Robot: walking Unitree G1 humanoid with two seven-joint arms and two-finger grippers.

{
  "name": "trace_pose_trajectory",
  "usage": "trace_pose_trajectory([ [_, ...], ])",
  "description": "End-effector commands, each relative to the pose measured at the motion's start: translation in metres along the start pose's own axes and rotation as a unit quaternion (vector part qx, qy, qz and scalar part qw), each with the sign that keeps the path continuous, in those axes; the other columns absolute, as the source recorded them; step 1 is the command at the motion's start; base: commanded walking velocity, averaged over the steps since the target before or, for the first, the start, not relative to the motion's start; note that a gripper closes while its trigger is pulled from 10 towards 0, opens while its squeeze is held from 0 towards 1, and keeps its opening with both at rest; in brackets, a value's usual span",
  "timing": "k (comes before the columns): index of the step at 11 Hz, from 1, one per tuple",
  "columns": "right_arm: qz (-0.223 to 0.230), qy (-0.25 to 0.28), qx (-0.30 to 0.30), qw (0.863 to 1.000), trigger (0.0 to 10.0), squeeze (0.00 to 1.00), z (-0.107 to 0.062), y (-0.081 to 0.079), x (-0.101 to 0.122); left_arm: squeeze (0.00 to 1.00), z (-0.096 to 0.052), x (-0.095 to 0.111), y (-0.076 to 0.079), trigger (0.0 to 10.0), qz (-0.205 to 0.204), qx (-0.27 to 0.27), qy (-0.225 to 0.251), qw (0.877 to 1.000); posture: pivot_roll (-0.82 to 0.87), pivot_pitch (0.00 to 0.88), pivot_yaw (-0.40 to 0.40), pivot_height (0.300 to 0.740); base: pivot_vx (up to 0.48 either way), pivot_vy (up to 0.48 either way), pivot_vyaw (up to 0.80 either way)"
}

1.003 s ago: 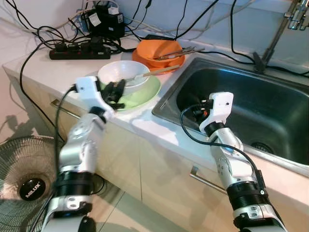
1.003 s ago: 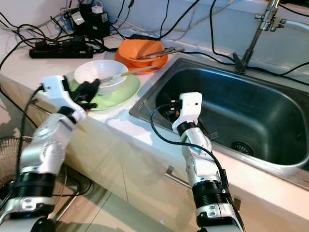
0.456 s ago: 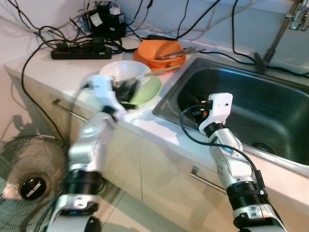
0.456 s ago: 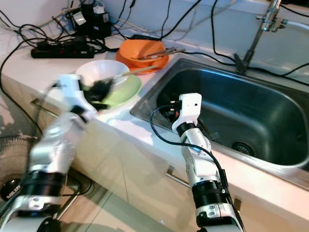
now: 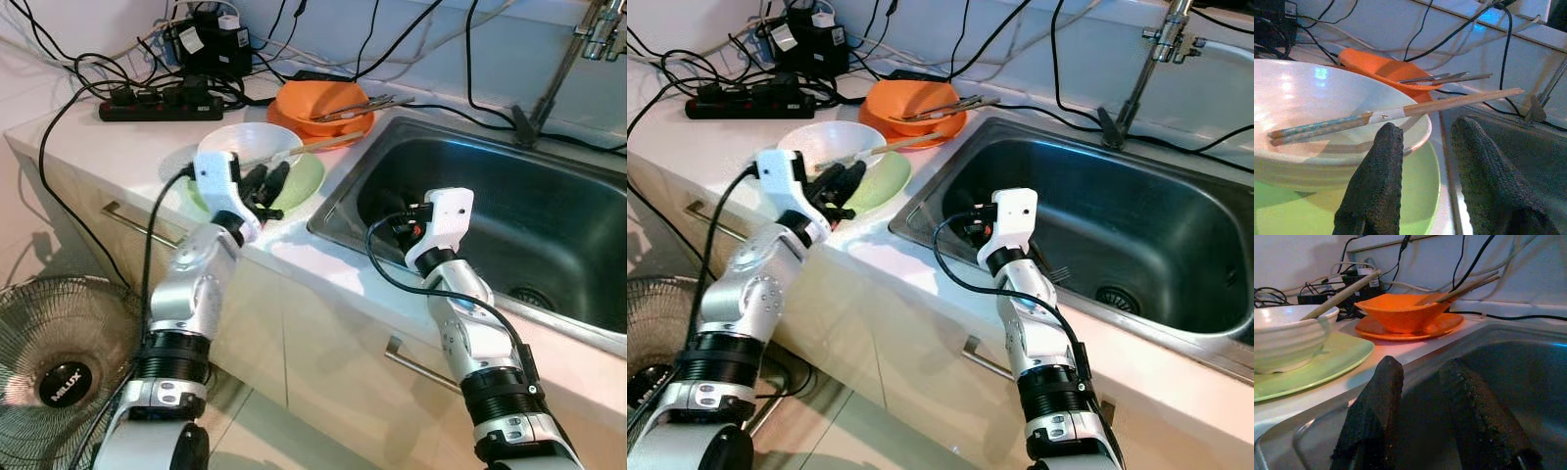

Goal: Kitchen organization

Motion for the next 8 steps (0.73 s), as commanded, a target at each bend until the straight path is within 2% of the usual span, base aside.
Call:
trace_pose_trajectory([
  [1,-0.001,0.009,-0.004,1.000,10.0,0.00,0.002,0.002,0.004,0.00,-0.004,0.002,-0.010,10.0,-0.004,0.014,0.004,1.000,0.16,0.039,0.003,0.740,0.000,0.000,0.00],
  [4,0.000,0.009,0.000,1.000,10.0,0.00,0.003,0.000,0.004,0.00,-0.015,0.007,-0.024,10.0,-0.002,0.040,0.014,0.999,0.17,0.039,-0.004,0.740,0.000,0.000,0.00],
  [7,-0.001,0.008,0.000,1.000,10.0,0.00,0.003,0.001,0.005,0.00,-0.025,0.014,-0.029,10.0,0.011,0.049,0.021,0.999,0.17,0.041,-0.007,0.740,0.000,0.000,0.00],
  [8,-0.001,0.007,0.000,1.000,10.0,0.00,0.003,0.001,0.004,0.00,-0.025,0.019,-0.027,10.0,0.046,0.050,0.023,0.997,0.17,0.041,-0.008,0.740,0.000,0.000,0.00],
])
Point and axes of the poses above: a point about 5 cm out from each wrist's last joint towards the gripper, its own z axis pointing out of the wrist towards the gripper, its own x axis along the axis of the wrist's last joint, y = z × x, the point moved 3 cm from there along z, pointing out of the wrist towards the gripper, and after that the axes turned 3 degrees about -z, right-handed, at the moved point
